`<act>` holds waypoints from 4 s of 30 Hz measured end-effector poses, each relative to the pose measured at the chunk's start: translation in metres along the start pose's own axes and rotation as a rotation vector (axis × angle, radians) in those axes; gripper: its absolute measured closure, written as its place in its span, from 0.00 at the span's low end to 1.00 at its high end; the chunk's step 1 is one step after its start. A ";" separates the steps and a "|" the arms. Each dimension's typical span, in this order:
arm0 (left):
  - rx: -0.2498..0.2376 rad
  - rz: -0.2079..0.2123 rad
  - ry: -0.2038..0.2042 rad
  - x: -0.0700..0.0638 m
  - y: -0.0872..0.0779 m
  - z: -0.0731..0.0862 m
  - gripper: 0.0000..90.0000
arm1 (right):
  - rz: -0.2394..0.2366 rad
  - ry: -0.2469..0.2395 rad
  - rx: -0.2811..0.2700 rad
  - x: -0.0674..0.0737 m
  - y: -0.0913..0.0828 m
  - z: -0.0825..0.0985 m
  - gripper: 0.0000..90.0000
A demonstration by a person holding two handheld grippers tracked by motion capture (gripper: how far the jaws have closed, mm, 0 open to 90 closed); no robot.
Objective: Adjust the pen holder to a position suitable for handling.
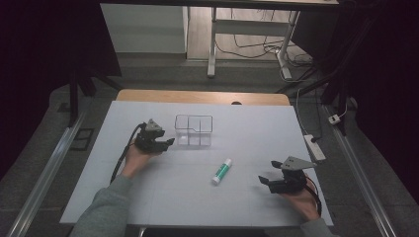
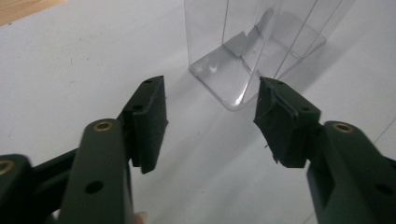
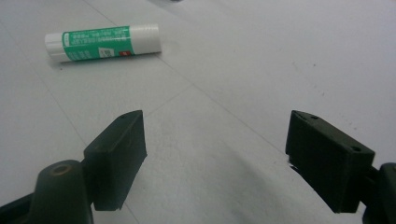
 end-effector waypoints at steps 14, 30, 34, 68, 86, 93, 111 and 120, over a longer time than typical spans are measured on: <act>0.009 0.001 0.004 0.009 0.012 -0.007 0.95 | -0.011 0.002 0.007 0.001 0.001 0.001 0.22; 0.009 0.032 -0.006 0.008 0.025 -0.017 0.99 | 0.002 -0.006 0.016 0.000 0.001 0.002 0.22; 0.011 0.033 0.000 0.006 0.026 -0.020 0.99 | 0.002 -0.005 0.017 0.000 0.001 0.002 0.22; 0.015 0.068 0.044 -0.022 0.040 -0.042 0.99 | 0.006 -0.004 0.025 -0.001 0.002 0.002 0.22; 0.011 0.095 0.074 -0.042 0.052 -0.059 0.99 | 0.004 -0.007 0.031 -0.001 0.003 0.003 0.22; 0.007 0.099 0.083 -0.048 0.055 -0.064 0.99 | 0.002 -0.010 0.034 0.000 0.003 0.004 0.22; 0.004 0.115 0.098 -0.054 0.058 -0.068 0.99 | 0.002 -0.011 0.038 0.000 0.002 0.004 0.22; -0.004 0.110 0.094 -0.046 0.032 -0.060 0.98 | 0.008 -0.010 0.029 0.000 0.002 0.005 0.23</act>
Point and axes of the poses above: each handheld gripper's, and its own axes: y roughly forward along the jaws, z roughly out of its underside, x roughly to its left, the point moved 9 cm from there along y, roughly forward along the jaws, and after that the axes turned 13 degrees about x, right-handed, at the moved point
